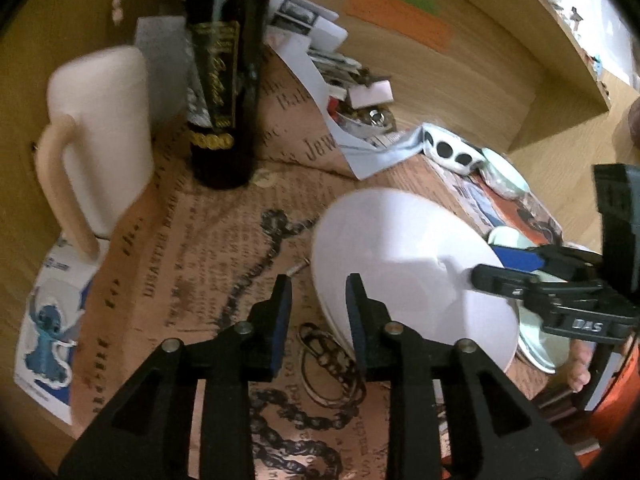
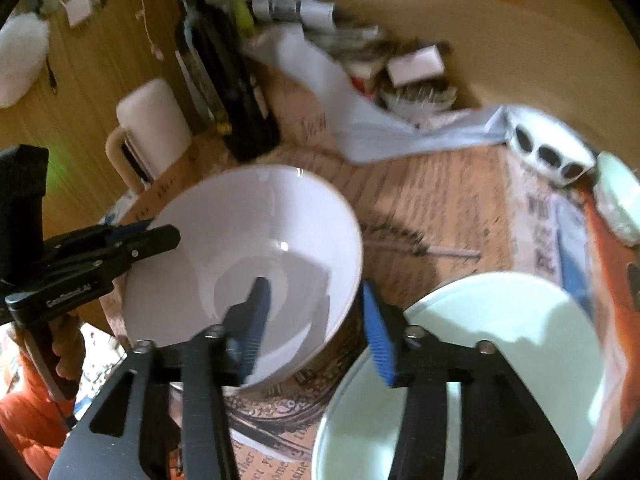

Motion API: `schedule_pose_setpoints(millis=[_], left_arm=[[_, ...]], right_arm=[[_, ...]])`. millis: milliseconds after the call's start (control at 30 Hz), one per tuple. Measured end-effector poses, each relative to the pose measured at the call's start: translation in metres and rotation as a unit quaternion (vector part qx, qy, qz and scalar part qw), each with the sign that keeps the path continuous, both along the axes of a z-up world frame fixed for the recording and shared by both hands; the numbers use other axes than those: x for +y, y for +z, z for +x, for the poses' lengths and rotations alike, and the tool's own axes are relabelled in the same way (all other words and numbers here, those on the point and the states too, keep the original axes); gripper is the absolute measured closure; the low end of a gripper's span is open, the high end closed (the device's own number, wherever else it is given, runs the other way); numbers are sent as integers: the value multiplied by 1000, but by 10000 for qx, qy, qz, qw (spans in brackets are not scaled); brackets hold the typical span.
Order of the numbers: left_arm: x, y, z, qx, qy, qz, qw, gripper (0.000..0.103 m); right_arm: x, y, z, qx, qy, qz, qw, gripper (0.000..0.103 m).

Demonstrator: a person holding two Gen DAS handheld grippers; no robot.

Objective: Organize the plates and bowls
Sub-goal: 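Lower the pink-grey bowl onto the mint-green plate and open the left gripper, then move the left gripper to the white bowl with black dots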

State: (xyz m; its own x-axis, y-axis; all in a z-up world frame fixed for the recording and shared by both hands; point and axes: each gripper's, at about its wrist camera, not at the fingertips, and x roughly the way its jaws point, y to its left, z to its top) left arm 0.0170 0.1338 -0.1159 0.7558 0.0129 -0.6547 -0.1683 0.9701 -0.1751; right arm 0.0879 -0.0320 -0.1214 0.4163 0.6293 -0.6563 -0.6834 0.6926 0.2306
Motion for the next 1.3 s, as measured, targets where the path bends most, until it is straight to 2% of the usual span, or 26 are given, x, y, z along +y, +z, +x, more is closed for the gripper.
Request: schedule_pose_setpoints(millis=[33,133,200,333,433,500,567,733,933,1067,1200,1300], left_arm=[[1,4,-1,-34,47,11,10000,74],[0,19,-3,-203,149,55,9997,67],[-4,31,-6,-411,205,117,9989,55],[-21,57,-5,-769,145,340,9964,42],[-39,72,3,-936,7,501,9943,31],[-51,79,12,-1026,-42,605,9929,16],[-62,84,22,-1102,-87,670,9916,10],[-89,92,58,-1015,-462,783,9907,9],[-109,87,114,-611,-691,714,9932,8],[-127,82,153,-337,-782,809,9931,8],[-142,80,185,-274,-763,1005,9916,8],[-147,75,211,-147,-767,995,9920,8]], right_arm=[[-4,5,-2,-109,-52,69,9999,49],[-18,19,-5,-332,-183,293,9988,47],[-29,27,-5,-449,-293,430,9976,47],[-61,41,-3,-728,-641,615,9934,43],[-83,47,1,-906,-915,707,9891,40],[-101,53,5,-1008,-1117,776,9856,40],[-117,57,9,-1075,-1295,865,9819,40],[-155,69,20,-1240,-1711,947,9728,39],[-179,74,40,-1411,-2070,853,9643,36],[-193,69,64,-1256,-2189,909,9634,36],[-195,60,87,-1082,-2210,887,9652,36],[-195,52,104,-966,-2189,829,9674,36]])
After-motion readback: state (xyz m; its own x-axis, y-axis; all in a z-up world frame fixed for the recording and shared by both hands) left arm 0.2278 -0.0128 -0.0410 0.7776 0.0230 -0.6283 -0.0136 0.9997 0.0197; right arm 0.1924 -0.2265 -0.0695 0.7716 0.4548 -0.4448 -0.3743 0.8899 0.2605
